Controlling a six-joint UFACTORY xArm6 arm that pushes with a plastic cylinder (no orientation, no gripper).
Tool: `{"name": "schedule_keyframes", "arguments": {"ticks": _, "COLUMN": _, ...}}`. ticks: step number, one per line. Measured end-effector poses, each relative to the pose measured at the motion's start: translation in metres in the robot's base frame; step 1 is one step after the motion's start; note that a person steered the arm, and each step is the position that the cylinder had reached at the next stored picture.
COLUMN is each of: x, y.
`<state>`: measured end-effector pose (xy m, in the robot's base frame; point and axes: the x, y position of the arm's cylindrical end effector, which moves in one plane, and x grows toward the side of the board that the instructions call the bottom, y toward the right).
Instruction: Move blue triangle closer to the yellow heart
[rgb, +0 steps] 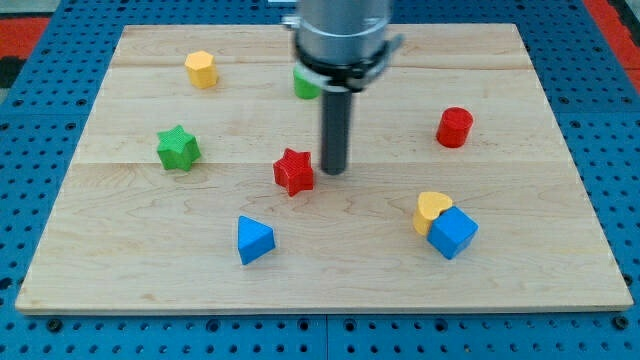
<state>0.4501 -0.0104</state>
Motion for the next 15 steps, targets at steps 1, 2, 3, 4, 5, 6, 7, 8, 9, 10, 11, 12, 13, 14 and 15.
{"name": "schedule_keyframes", "arguments": {"ticks": 1, "x": 0.032, "y": -0.017}}
{"name": "schedule_keyframes", "arguments": {"ticks": 2, "x": 0.043, "y": -0.04}}
{"name": "schedule_keyframes", "arguments": {"ticks": 3, "x": 0.043, "y": -0.091}}
{"name": "schedule_keyframes", "arguments": {"ticks": 4, "x": 0.044, "y": -0.117}}
{"name": "schedule_keyframes", "arguments": {"ticks": 5, "x": 0.067, "y": -0.122}}
{"name": "schedule_keyframes", "arguments": {"ticks": 6, "x": 0.103, "y": -0.122}}
{"name": "schedule_keyframes", "arguments": {"ticks": 7, "x": 0.112, "y": -0.119}}
{"name": "schedule_keyframes", "arguments": {"ticks": 8, "x": 0.117, "y": -0.095}}
{"name": "schedule_keyframes", "arguments": {"ticks": 9, "x": 0.114, "y": -0.057}}
{"name": "schedule_keyframes", "arguments": {"ticks": 10, "x": 0.114, "y": -0.053}}
{"name": "schedule_keyframes", "arguments": {"ticks": 11, "x": 0.107, "y": -0.055}}
{"name": "schedule_keyframes", "arguments": {"ticks": 12, "x": 0.105, "y": -0.051}}
{"name": "schedule_keyframes", "arguments": {"ticks": 13, "x": 0.089, "y": -0.05}}
{"name": "schedule_keyframes", "arguments": {"ticks": 14, "x": 0.074, "y": -0.05}}
{"name": "schedule_keyframes", "arguments": {"ticks": 15, "x": 0.074, "y": -0.041}}
